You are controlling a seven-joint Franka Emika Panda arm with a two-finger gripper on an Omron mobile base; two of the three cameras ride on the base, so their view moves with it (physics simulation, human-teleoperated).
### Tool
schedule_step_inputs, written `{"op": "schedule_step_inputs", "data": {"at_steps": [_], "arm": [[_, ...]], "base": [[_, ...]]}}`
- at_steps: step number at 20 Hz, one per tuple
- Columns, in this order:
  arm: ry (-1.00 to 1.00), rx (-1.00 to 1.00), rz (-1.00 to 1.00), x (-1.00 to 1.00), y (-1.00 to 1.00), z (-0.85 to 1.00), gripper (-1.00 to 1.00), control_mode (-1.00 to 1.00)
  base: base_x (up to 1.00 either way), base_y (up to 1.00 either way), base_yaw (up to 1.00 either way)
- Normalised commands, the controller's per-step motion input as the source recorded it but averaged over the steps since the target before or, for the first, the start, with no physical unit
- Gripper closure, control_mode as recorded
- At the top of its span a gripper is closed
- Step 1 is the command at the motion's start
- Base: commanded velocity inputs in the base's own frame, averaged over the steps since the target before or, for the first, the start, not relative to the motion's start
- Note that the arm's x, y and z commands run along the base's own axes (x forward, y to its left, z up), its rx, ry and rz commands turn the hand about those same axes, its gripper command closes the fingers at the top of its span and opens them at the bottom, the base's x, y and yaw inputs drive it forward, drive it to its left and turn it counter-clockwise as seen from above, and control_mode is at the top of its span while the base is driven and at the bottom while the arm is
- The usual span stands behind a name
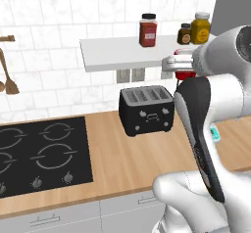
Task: Gather all objects into one cabinet and sort the glasses and bowls to opposite sides.
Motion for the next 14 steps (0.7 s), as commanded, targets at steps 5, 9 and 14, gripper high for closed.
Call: {"op": "schedule_step_inputs", "data": {"at_steps": [5,9,14], "arm": [[0.0,-0.01,0.23,-0.82,-0.25,-0.09,1.0,-1.0],[0.0,-0.02,0.14,-0.3,0.0,-0.06,1.0,-1.0],[0.0,0.0,0.01,-0.27,0.0,-0.07,1.0,-1.0]], "base": [[0.0,0.0,0.0],[0.0,0.0,0.0],[0.0,0.0,0.0]]}}
